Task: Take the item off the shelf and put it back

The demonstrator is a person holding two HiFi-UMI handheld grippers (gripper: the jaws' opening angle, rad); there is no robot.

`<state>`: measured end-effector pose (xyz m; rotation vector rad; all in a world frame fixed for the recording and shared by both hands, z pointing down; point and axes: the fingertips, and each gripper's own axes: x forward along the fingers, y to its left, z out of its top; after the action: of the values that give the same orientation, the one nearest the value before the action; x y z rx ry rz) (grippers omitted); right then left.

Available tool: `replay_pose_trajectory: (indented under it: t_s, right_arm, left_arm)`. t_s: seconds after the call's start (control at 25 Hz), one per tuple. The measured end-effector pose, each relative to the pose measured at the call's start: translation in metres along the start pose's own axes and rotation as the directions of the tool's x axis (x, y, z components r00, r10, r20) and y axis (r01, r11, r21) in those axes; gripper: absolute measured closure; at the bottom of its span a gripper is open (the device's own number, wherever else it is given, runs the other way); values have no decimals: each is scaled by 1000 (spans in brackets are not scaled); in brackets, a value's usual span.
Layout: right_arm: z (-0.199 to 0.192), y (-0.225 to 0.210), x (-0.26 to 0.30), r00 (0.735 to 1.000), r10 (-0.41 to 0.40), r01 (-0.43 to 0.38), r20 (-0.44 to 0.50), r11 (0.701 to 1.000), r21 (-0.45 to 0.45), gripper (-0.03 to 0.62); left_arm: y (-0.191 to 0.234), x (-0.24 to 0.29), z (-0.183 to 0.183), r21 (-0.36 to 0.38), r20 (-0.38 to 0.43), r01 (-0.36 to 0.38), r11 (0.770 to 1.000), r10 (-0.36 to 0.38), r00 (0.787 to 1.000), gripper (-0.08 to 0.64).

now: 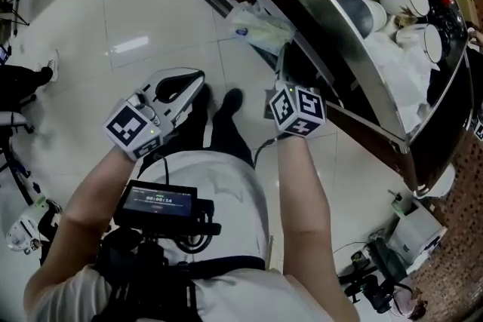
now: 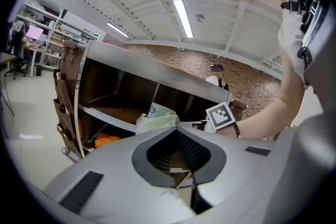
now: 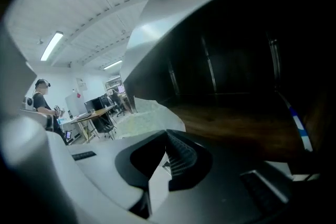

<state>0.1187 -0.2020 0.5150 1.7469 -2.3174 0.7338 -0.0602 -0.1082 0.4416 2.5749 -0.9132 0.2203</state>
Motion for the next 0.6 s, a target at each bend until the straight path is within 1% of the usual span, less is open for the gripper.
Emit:
replay_pose_trajectory:
  t_s: [0.16,0.32,0.44,0.6]
  right_arm:
    - [9,-33,11,996,-76,77,42,997,-4,586]
    - [21,-72,19,982,-165,164,95,986,19,586]
    - [23,-100,23,966,-234,231,113,972,41,586]
    - [18,-135,29,933,-345,342,104,939,44,585]
  left_arm:
    - [0,-3,-15,-16,-18,-9,1000,9,1000,554]
    - [-1,-8,-29,-30,-41,-18,999,17,999,554]
    - [-3,-12,-34,-33,-48,-22,999,21,999,554]
    - [-3,-15,-35,-39,-50,-34,999,32,998,554]
